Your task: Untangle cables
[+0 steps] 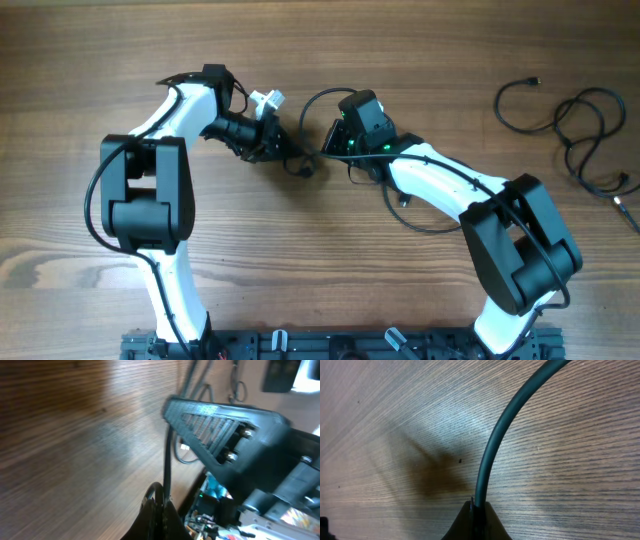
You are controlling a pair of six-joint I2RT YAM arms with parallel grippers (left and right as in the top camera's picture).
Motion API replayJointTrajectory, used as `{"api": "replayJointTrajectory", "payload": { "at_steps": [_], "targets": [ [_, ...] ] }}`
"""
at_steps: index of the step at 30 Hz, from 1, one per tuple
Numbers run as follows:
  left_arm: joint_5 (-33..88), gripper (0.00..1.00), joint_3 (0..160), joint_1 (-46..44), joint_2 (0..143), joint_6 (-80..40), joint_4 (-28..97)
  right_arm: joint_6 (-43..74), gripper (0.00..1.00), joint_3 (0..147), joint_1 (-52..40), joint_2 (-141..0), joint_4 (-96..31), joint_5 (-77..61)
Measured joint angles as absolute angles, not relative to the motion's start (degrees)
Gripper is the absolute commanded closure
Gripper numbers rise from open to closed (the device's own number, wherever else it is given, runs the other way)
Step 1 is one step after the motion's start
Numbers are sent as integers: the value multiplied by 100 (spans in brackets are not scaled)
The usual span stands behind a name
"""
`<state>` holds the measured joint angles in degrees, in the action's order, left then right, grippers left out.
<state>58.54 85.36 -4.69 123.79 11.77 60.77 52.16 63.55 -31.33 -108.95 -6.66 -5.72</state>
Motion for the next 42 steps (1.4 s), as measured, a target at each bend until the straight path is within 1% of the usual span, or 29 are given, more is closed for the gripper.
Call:
{"api": "replayJointTrajectory", "payload": {
  "at_steps": [6,15,30,36,42],
  "targets": [
    [6156,96,8536,-309,12390,1522,6267,5142,96,6355,-3135,-10895,-676,-648],
    [6250,96,8534,-246,12390,1605,6324,5103,96,6355,-3251,-10895,-661,-1160],
    [6250,96,8514,-213,12390,1623,6324,5103,96,6355,-3555,-10895,-510,-1063],
    [6259,96,8512,-213,12390,1286,6412,5100,96,6355,-3699,-10895,-510,-624],
    [6429,96,8512,-213,12392,832,6838,5083,96,6355,-3811,-10895,-554,-364]
  ]
}}
